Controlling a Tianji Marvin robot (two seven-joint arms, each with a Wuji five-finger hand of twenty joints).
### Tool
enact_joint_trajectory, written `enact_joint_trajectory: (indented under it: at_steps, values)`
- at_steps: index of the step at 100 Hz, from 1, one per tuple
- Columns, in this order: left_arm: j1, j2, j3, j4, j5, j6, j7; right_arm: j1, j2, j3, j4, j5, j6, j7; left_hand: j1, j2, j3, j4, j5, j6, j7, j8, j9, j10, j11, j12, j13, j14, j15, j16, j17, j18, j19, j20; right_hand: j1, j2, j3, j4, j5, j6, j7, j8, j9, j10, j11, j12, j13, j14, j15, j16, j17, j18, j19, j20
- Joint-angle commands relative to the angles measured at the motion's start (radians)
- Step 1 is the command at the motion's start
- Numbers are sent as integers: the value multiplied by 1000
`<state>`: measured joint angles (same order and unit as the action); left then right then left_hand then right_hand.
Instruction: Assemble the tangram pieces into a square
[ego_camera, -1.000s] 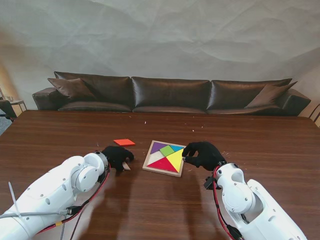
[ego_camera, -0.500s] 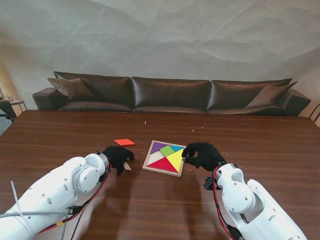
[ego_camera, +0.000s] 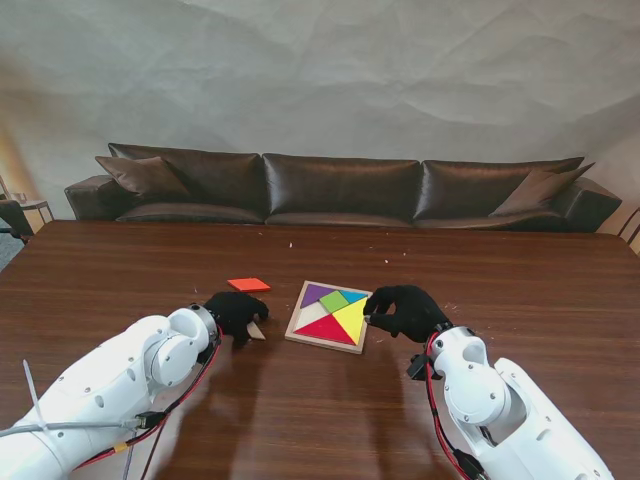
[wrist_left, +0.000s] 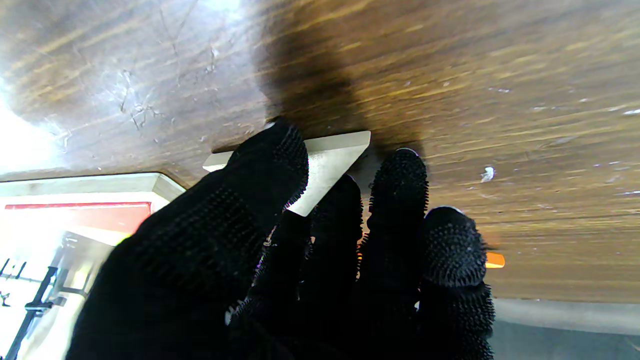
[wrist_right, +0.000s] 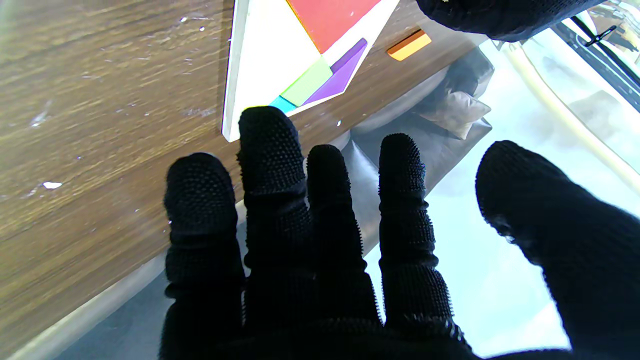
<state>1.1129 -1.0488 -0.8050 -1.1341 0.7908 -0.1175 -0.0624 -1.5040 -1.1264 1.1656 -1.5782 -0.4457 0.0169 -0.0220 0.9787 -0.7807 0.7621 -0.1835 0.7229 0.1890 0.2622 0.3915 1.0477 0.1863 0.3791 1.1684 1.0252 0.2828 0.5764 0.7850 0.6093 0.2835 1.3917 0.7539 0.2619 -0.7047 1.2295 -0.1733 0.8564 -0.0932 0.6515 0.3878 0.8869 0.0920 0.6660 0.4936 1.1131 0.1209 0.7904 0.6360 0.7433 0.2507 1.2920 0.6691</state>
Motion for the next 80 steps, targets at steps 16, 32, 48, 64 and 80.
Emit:
enact_joint_trajectory:
  at_steps: [16,32,48,64,80]
  values:
    - [30,-6,18,55,-16,-4,-42,-2,-2,-2,0,1,3,18,85,-24,76,5,188,-104,199,109,62,-42,126,12,-82,7,-134,-95,-50,-2,-91,-49,-12,42,-19,31,22,0,-12,-6,23,12,3,1,11,6,7,0,-143,12,9,2]
    - [32,-10,8,62,-41,-10,-41,-2,-2,-2,0,3,6,21,103,-6,65,11,189,-104,205,112,26,-33,187,30,-123,16,-93,-31,-102,-56,-71,-32,-13,48,-21,32,24,-1,-11,-6,22,12,3,1,12,5,7,0,-143,12,10,1]
    - [30,-14,2,73,-62,-21,-39,-2,-1,-2,0,4,7,26,105,-5,65,11,209,-112,228,122,20,-32,208,40,-128,25,-59,-1,-112,-71,-49,-18,-13,53,-21,33,23,0,-12,-6,22,12,3,1,12,5,7,0,-143,12,10,1]
    - [32,-22,-4,83,-89,-23,-26,-1,0,-3,0,3,8,27,95,4,58,7,249,-140,371,71,20,-30,211,49,-125,29,-30,-2,-102,-76,-41,-18,-13,61,-22,34,22,-1,-13,-7,22,12,3,0,13,5,7,-1,-142,11,11,1]
    - [33,-24,-7,84,-93,-29,-22,-1,0,-2,0,5,14,31,70,12,64,-7,322,-158,511,3,34,-25,195,56,-114,29,-5,-19,-88,-56,-36,-16,-12,64,-21,35,23,1,-13,-7,23,13,4,1,12,8,6,-1,-142,12,11,0]
